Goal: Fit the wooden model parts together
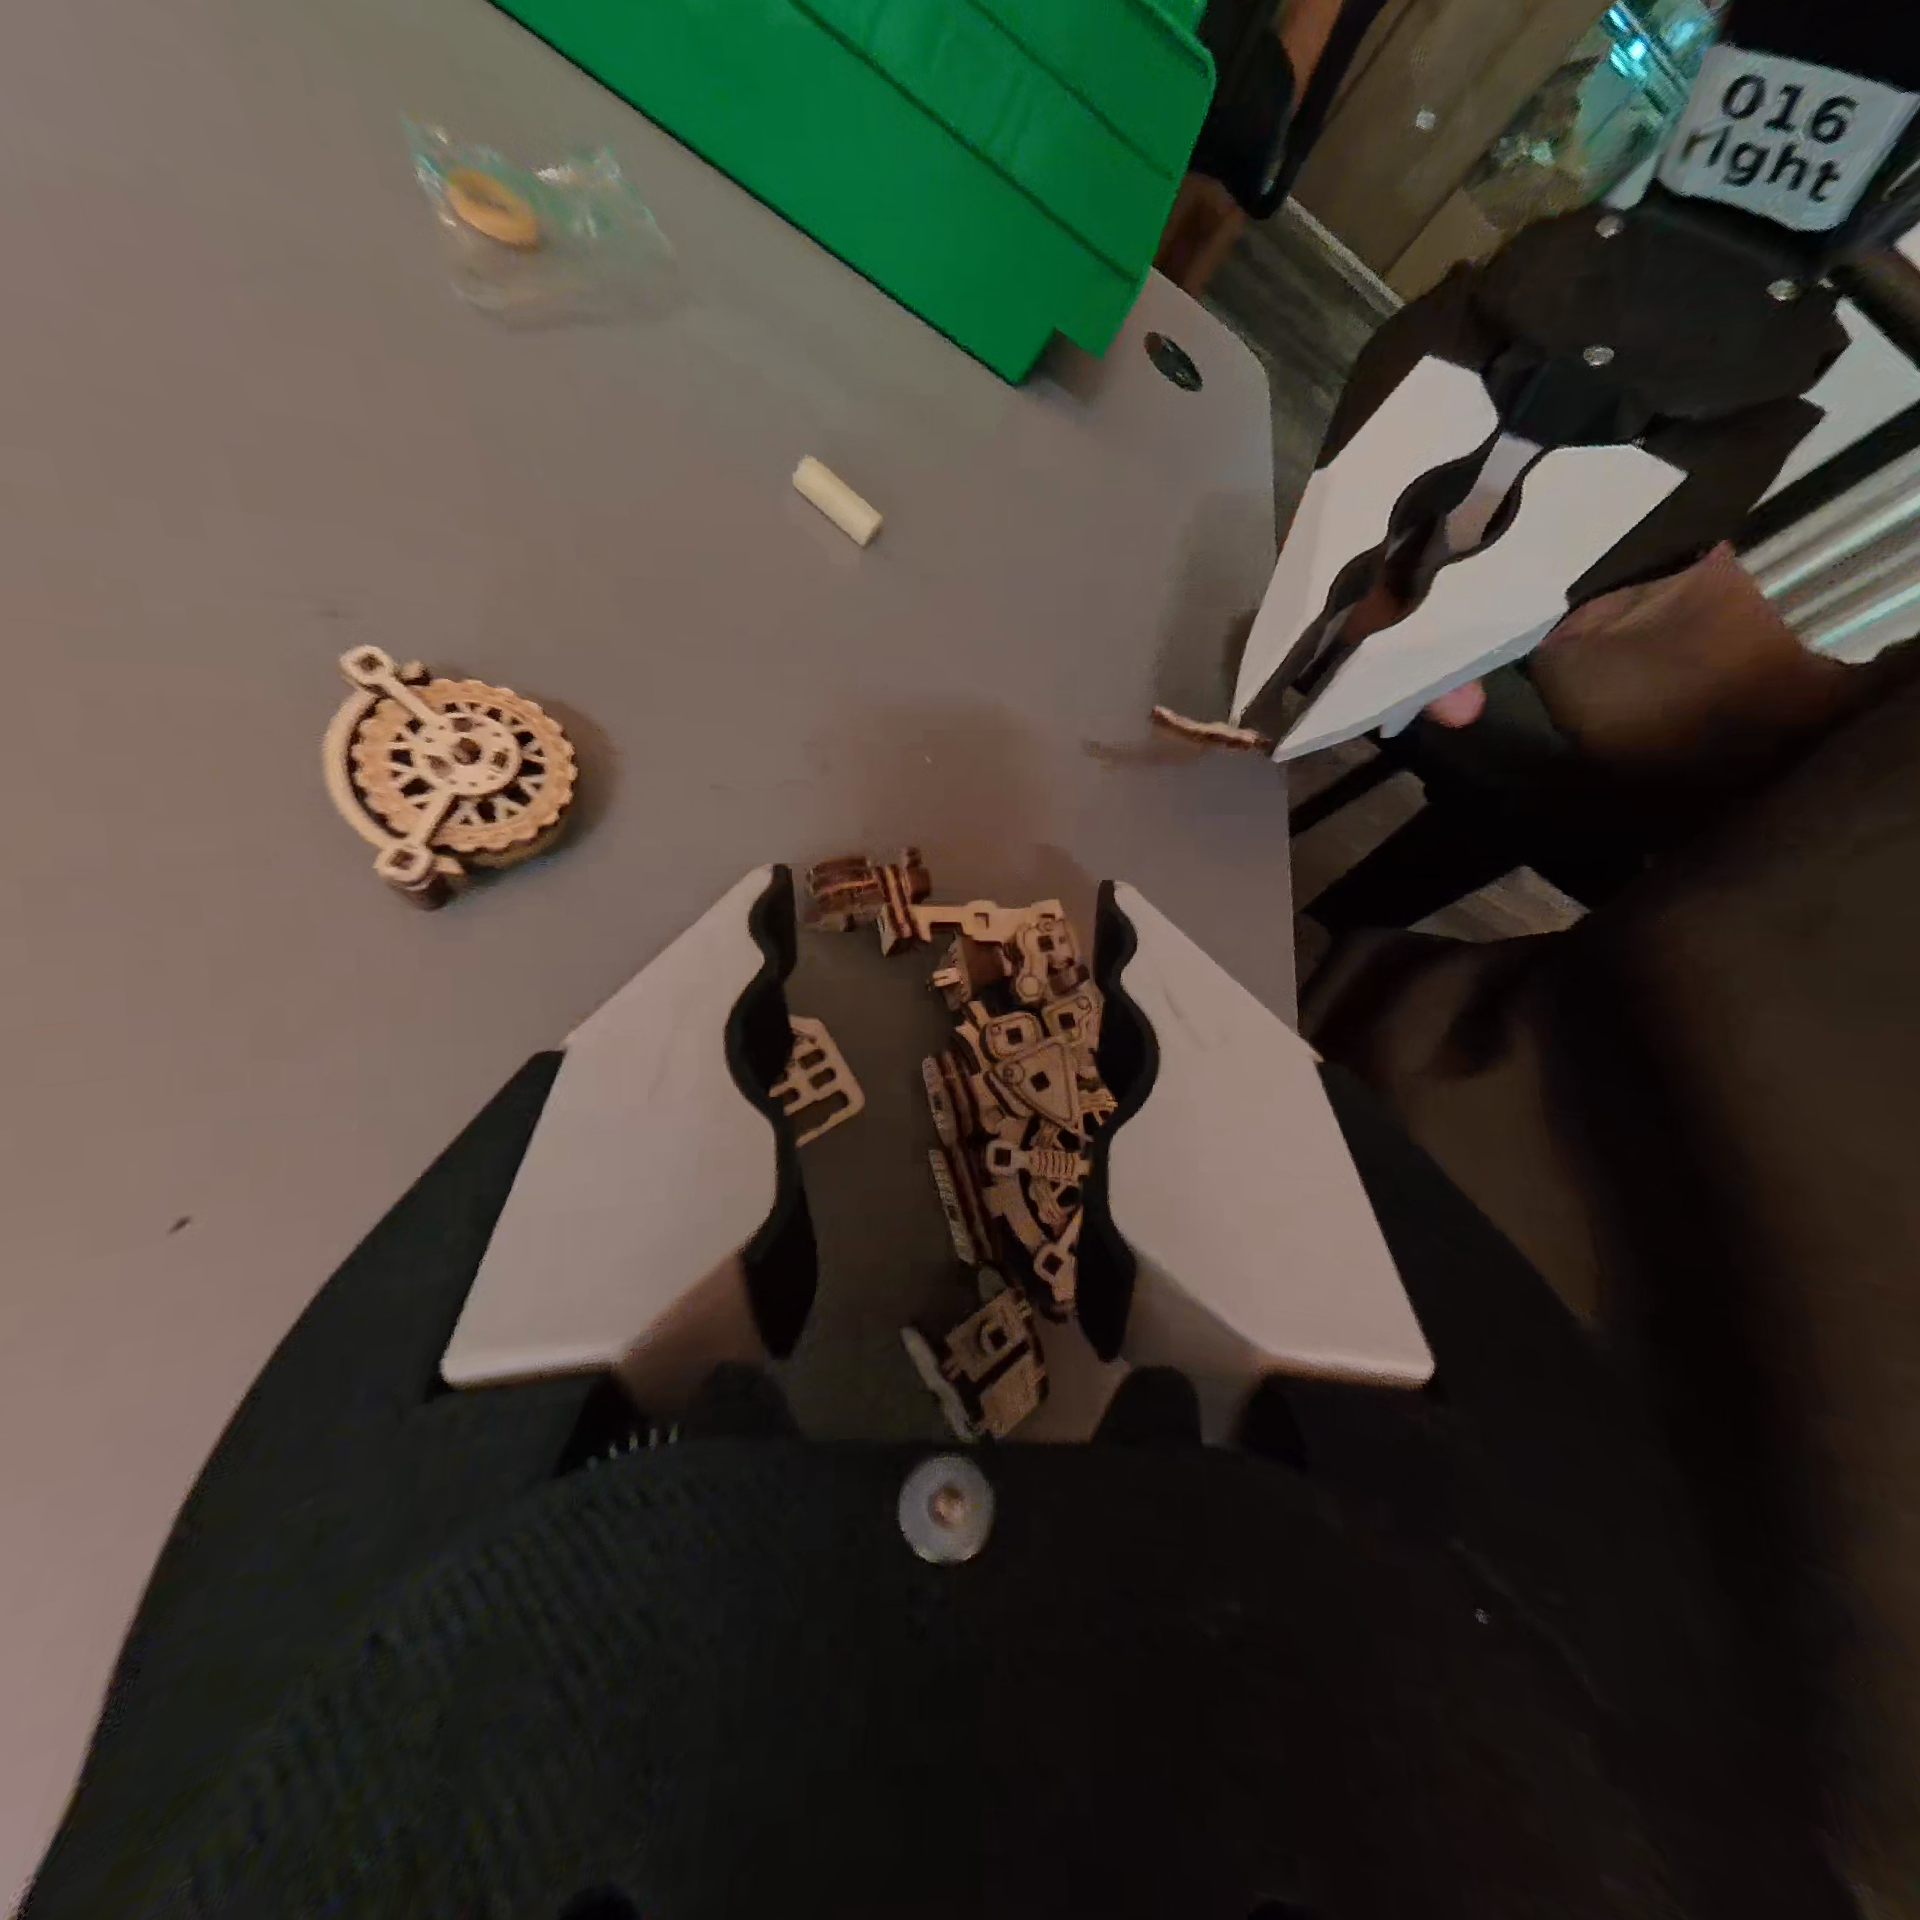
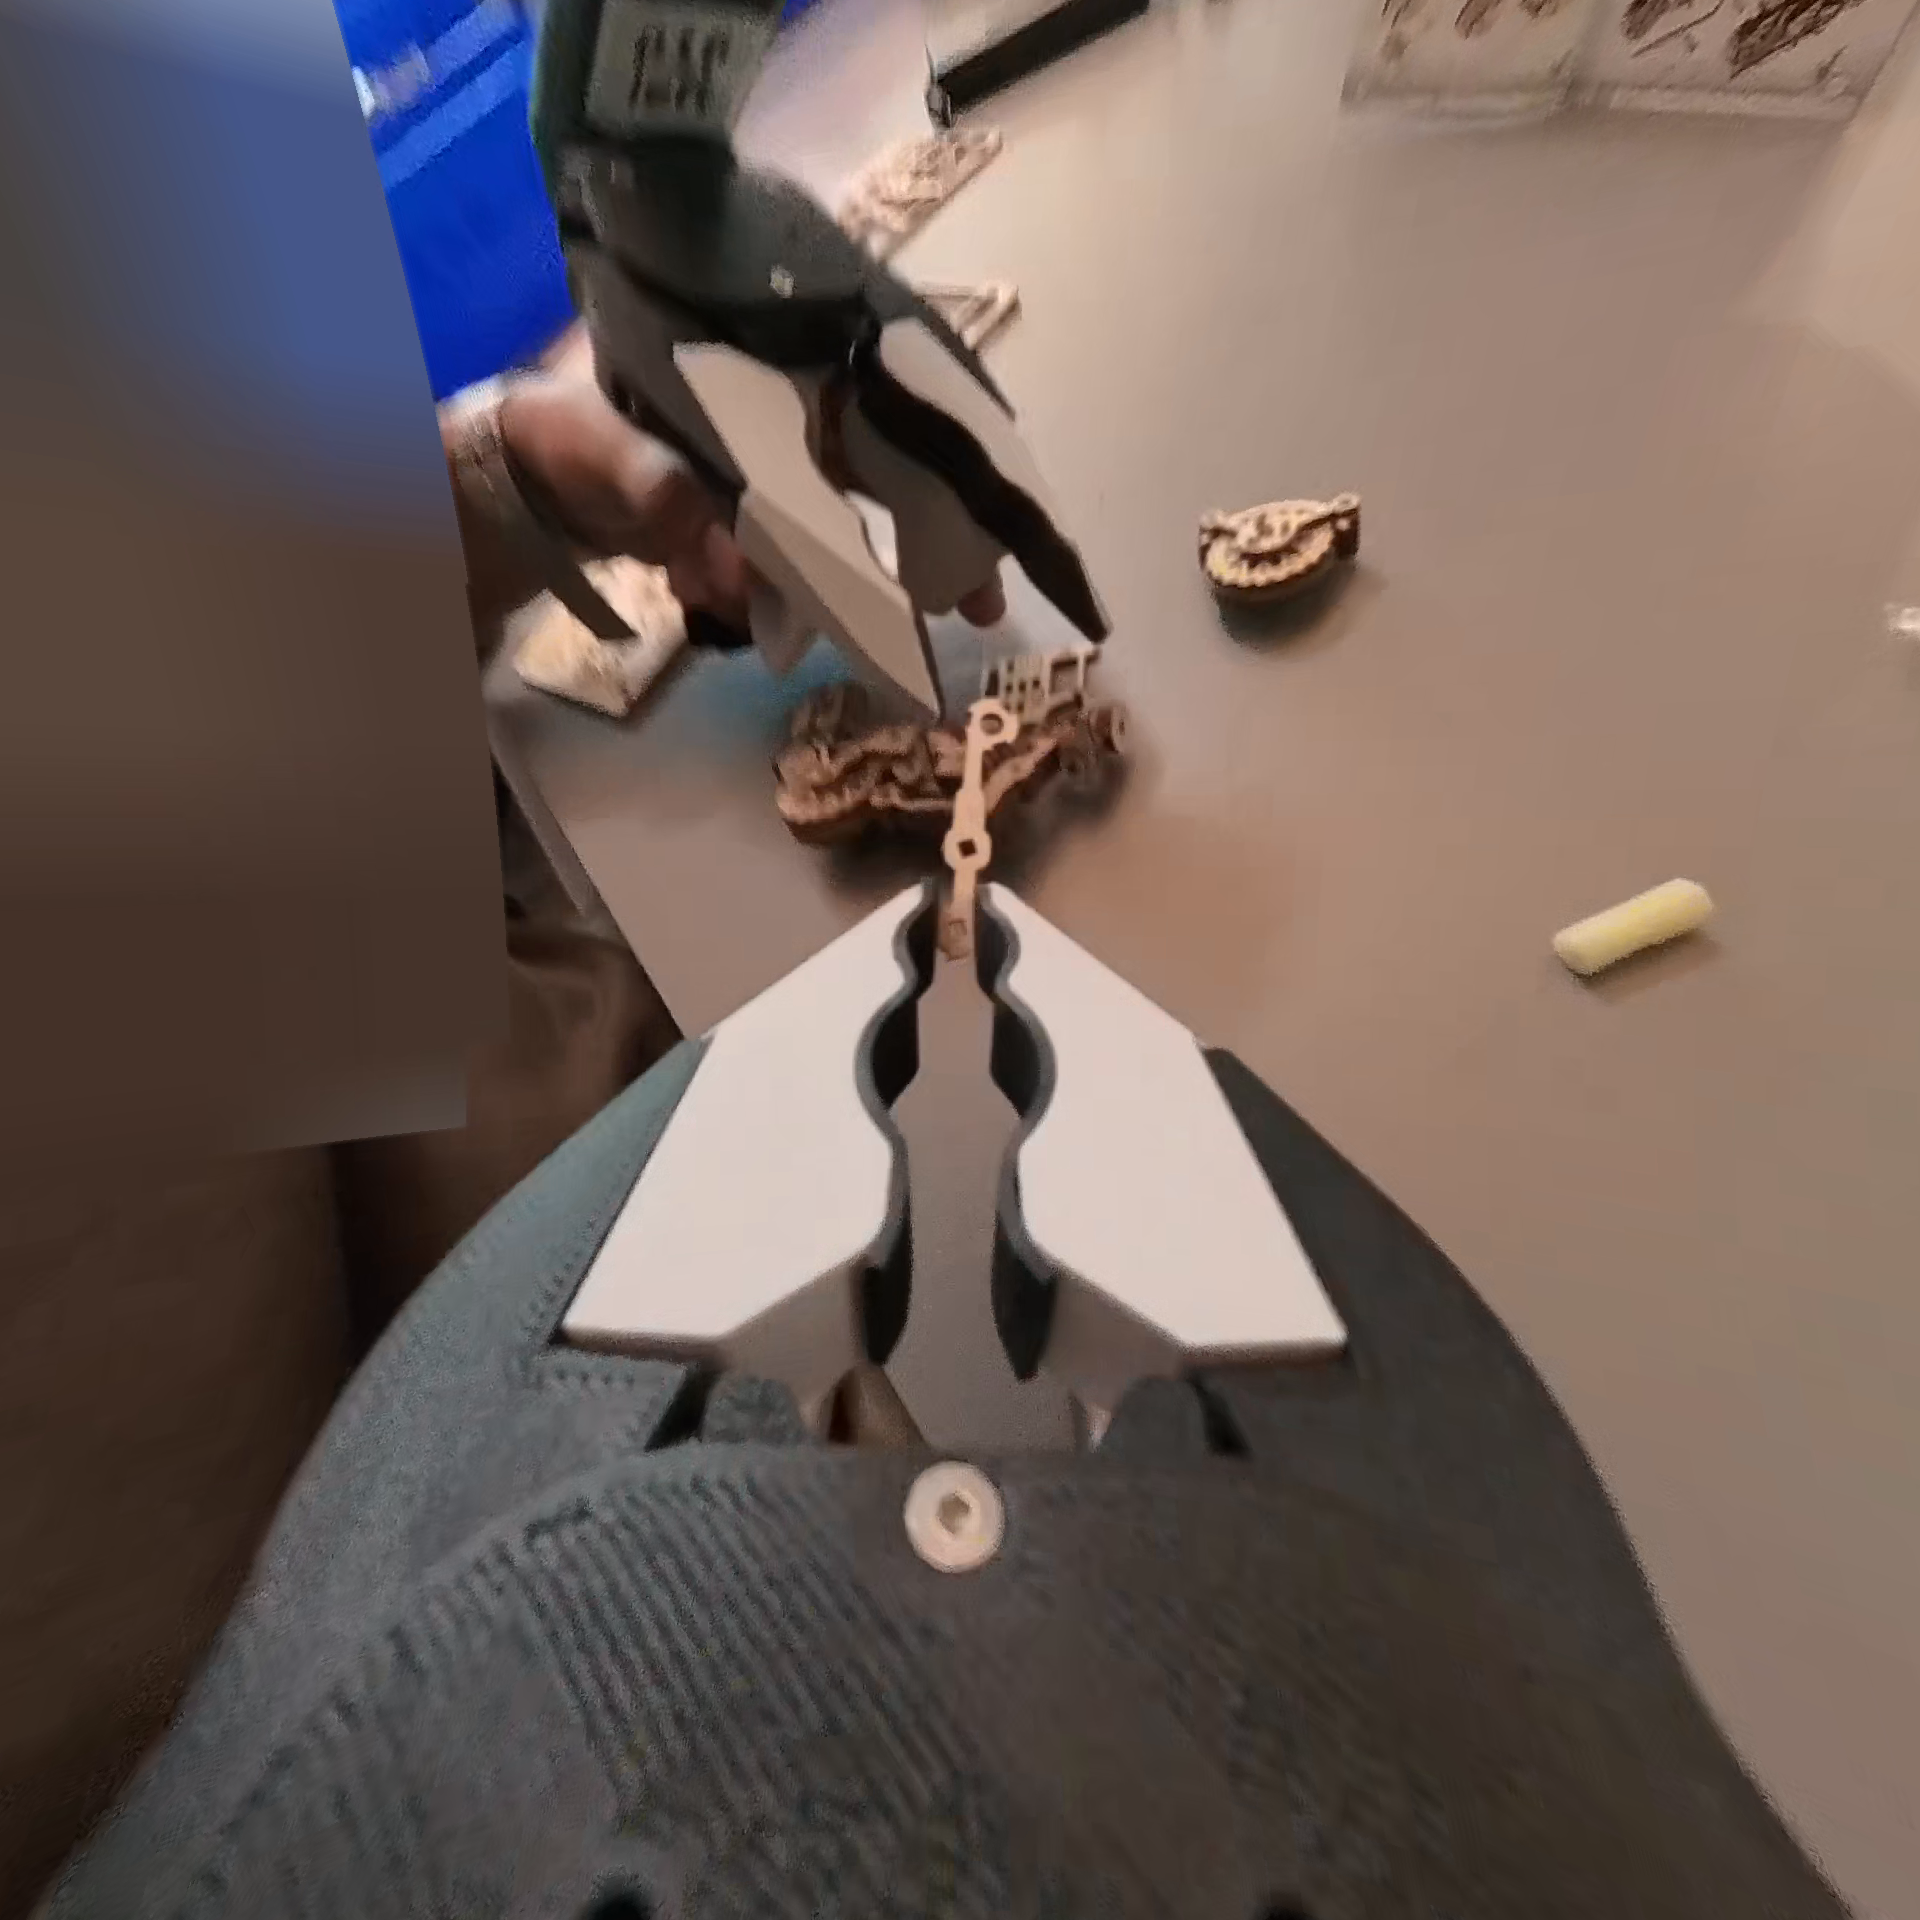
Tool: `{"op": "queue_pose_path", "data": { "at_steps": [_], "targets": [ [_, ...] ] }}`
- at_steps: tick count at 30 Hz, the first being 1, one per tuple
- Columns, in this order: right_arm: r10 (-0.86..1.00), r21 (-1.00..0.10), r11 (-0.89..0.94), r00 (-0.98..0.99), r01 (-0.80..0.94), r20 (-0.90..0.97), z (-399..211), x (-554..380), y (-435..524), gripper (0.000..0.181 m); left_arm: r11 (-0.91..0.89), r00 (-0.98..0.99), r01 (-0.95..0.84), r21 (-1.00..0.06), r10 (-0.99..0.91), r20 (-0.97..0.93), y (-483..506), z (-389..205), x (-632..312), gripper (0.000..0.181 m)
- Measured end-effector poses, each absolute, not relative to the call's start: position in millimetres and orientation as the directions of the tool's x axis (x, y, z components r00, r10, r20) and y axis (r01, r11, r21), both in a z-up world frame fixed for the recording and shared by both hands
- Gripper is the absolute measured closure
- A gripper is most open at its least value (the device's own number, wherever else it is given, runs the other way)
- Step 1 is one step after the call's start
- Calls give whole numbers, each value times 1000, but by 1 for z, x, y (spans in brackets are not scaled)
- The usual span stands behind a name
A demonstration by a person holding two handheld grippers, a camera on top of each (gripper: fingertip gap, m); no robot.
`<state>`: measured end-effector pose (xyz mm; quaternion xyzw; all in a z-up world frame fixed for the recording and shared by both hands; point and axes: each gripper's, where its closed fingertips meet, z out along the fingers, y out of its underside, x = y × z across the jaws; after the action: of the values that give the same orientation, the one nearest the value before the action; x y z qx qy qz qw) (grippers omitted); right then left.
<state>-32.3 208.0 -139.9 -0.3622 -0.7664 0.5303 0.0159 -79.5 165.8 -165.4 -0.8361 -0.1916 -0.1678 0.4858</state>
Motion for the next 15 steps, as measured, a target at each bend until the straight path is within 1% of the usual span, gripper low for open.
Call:
{"op": "queue_pose_path", "data": {
  "at_steps": [3, 5, 7, 9, 12, 13, 15],
  "targets": [
    [508, -790, 21, -687, 612, -519, -129, -41, 204, 177, -412, 873, 483, -772, 156, 463, 159, -155, -84, 124],
    [485, -750, -20, -650, 661, -585, -131, -44, 204, 177, -357, 879, 472, -806, 130, 458, 158, -143, -83, 124],
    [473, -712, 2, -628, 703, -619, -139, -44, 201, 177, -313, 890, 449, -837, 69, 451, 158, -129, -74, 128],
    [473, -676, 78, -624, 733, -622, -150, -39, 194, 177, -313, 909, 402, -860, 21, 416, 161, -122, -62, 130],
    [449, -655, 197, -661, 729, -601, -153, -31, 180, 176, -391, 940, 303, -869, -31, 341, 167, -125, -41, 131],
    [428, -655, 198, -665, 730, -612, -147, -31, 175, 176, -430, 947, 276, -860, -31, 320, 168, -130, -36, 134],
    [381, -664, 155, -664, 731, -643, -131, -37, 169, 177, -491, 964, 232, -839, 1, 266, 168, -140, -35, 147]
  ]
}}
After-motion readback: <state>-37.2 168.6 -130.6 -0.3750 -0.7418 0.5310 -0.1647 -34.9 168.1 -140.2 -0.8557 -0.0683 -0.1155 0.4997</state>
